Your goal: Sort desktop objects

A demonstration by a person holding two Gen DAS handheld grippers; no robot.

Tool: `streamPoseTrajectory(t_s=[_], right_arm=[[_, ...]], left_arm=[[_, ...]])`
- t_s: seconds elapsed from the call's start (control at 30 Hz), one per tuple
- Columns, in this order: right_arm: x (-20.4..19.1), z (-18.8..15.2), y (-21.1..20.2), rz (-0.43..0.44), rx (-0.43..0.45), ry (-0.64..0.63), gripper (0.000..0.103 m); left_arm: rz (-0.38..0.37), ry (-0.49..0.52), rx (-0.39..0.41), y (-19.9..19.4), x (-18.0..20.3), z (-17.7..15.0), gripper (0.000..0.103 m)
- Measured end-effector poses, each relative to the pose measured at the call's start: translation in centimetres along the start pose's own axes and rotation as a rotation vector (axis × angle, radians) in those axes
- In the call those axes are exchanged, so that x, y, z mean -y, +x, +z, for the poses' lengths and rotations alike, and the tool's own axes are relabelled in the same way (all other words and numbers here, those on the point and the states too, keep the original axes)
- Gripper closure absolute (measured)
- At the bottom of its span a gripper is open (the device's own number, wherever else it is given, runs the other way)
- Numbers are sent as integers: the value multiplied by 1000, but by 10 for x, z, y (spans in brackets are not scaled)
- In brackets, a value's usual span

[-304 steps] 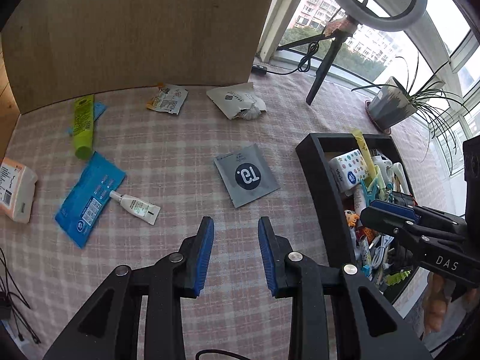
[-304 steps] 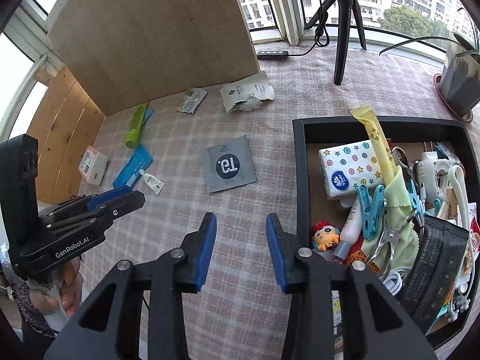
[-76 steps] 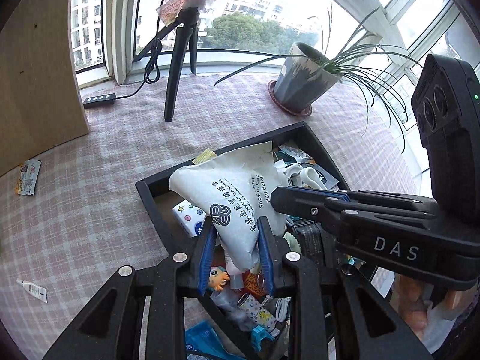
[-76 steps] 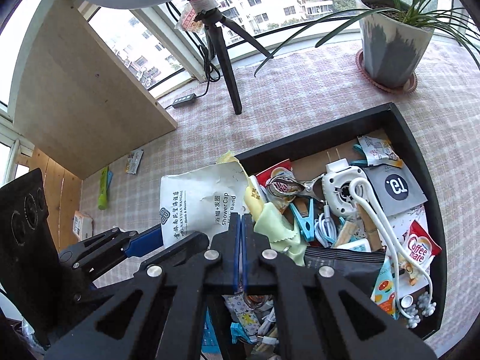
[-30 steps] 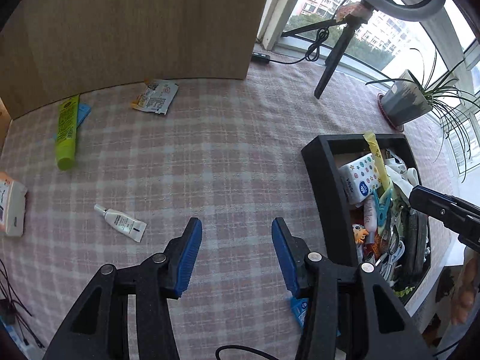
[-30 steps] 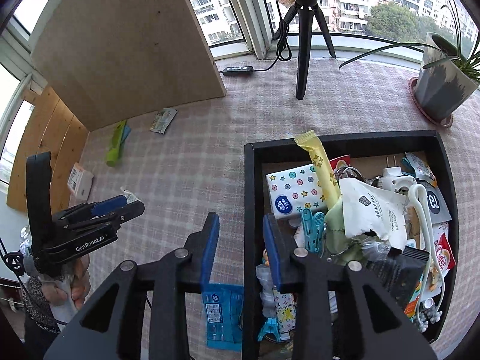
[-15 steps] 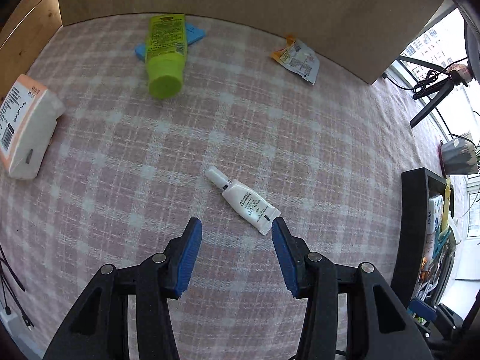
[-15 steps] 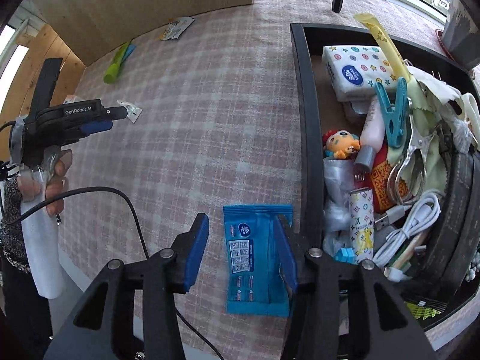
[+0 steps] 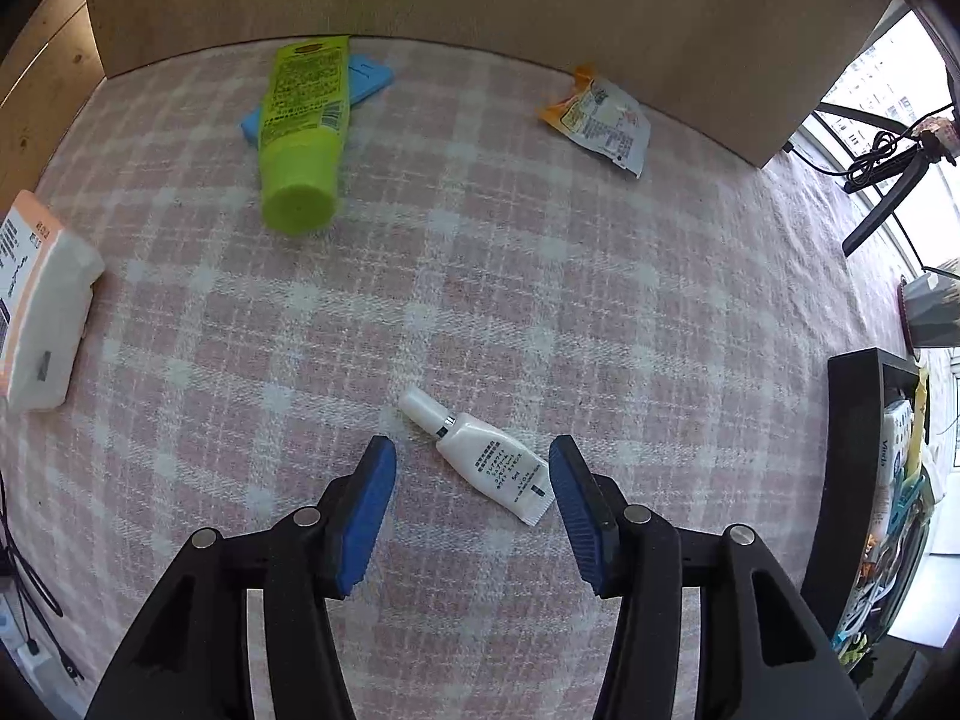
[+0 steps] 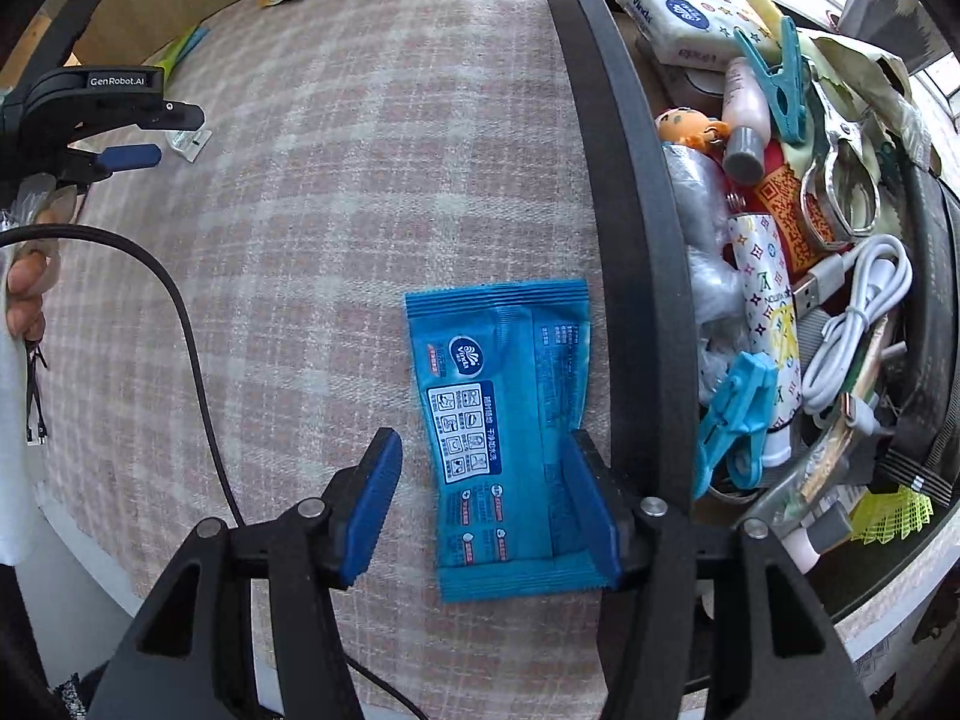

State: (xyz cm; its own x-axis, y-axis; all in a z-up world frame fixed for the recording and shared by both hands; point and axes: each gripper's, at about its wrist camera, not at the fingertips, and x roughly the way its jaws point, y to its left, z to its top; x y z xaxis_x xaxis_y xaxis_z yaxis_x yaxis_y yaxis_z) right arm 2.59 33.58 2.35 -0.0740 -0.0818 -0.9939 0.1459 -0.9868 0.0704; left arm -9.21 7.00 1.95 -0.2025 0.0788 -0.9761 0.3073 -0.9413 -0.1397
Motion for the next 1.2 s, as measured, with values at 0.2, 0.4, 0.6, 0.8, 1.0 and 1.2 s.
streamPoseTrajectory(t_s=[0.2,0.4,0.6,0.8,1.0,1.2], right_arm=[[-21,2,8,-37,-28,-52,36],[-28,-4,7,-90,-26,-112,51],[-3,-6,-2,-24,-22,-63,80],[12,-10,-9,61,-6,1,94],[31,-2,-28,105,38,8,96],[46,13,-75,139,111,0,96]], left_arm=[[72,175,47,2,32,-12,65],[92,301,59,3,50,-18,88],[73,330,59,0,59,-33,89],[19,271,35,-10,34,-48,89],[-6,248,38,-24,17,-91,89],[-38,275,70,-50,71,-130,89]])
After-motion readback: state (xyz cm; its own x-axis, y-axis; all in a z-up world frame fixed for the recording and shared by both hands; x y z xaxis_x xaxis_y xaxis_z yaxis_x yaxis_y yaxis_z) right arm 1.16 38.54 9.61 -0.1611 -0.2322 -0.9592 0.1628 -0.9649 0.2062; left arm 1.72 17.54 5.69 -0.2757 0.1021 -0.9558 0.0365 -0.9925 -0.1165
